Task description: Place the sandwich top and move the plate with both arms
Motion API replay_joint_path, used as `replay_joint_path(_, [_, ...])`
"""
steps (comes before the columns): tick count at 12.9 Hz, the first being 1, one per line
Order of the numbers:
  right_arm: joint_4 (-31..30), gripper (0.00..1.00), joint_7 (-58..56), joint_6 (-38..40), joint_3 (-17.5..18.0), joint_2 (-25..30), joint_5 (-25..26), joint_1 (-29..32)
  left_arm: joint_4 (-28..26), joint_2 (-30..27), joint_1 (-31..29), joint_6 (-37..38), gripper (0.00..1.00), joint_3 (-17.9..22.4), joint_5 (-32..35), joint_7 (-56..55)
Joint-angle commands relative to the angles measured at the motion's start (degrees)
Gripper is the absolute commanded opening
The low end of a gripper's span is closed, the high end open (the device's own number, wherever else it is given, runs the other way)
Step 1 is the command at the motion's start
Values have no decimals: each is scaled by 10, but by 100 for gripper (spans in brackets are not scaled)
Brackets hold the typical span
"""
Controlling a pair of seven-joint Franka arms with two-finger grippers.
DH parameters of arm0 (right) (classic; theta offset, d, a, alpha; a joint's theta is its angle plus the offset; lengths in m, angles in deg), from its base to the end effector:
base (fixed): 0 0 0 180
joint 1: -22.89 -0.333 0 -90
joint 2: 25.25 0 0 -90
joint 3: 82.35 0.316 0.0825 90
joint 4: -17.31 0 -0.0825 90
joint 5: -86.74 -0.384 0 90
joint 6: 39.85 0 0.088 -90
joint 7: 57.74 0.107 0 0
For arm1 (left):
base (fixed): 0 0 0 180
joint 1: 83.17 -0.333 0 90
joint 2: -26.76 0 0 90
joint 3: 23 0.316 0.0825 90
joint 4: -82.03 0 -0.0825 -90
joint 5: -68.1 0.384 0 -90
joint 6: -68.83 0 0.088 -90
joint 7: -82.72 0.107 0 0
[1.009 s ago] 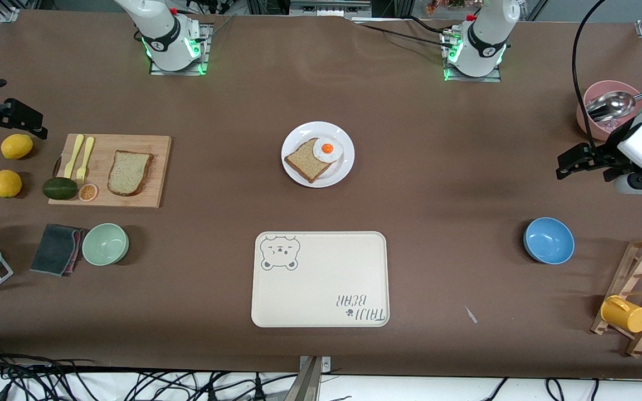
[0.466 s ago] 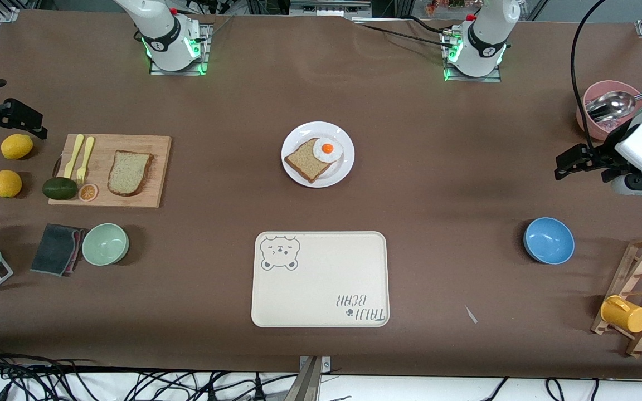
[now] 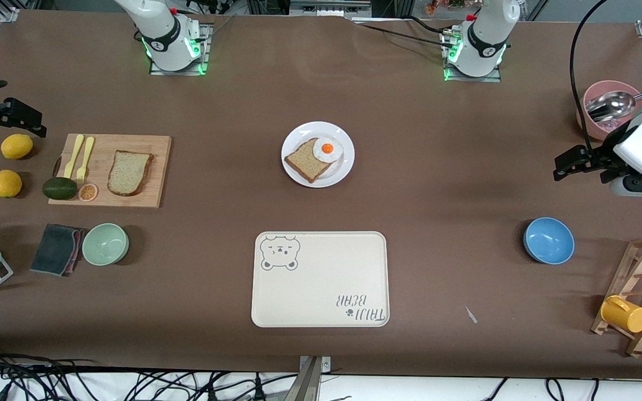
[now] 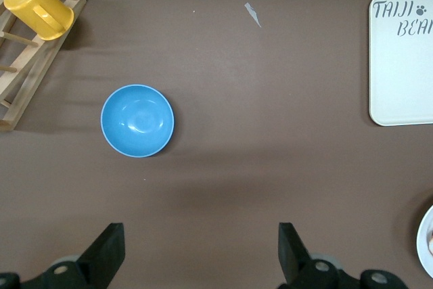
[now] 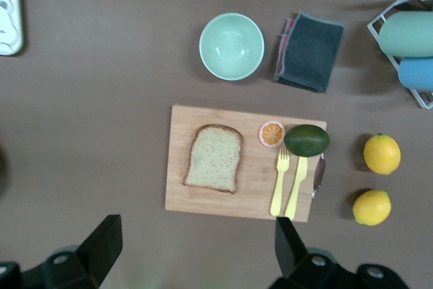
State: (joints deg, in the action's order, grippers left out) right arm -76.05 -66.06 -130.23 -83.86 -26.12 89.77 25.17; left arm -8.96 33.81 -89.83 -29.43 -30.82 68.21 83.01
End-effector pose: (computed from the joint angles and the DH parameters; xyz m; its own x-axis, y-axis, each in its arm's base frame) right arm 0.5554 -0.0423 0.5891 0.9941 0.0793 -0.0741 0.0826 -0.9957 0.0428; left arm 0.6005 -0.0076 0.5585 0.9997 -0.0245 0.0051 -0.0245 -0.9996 0.0148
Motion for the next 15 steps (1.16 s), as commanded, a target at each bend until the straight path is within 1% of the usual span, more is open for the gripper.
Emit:
replay_joint_path(1, [0,100,13,6,5,-24,15,6,5,1,2,-3,100,-2,11,-5])
replay_joint_path(5, [-2,100,50,-1,11,-89,24,-1,4,1,2,-10,100,-2,10,-5])
replay_joint_path(7, [-5,100,97,-24,12,-119,40,-15,4,1,2,-11,100,-2,8,-5])
replay_joint_path(8, [-14,100,122,-45,12,-132,51,-32,4,1,2,-12,100,-2,8,-5])
replay_joint_path(11, [-45,100,240,-96,12,-168,121,-93,4,7,2,-32,100,-1,10,-5])
replay_joint_path(13, [-69,99,329,-114,12,-183,153,-135,4,9,0,-32,100,-1,10,-5])
replay_joint_path(14, [-83,95,363,-134,12,-190,169,-140,4,10,-1,-32,100,-1,9,-5])
replay_joint_path(15, [-103,95,383,-156,12,-197,178,-141,4,11,-2,-32,100,-1,9,-6])
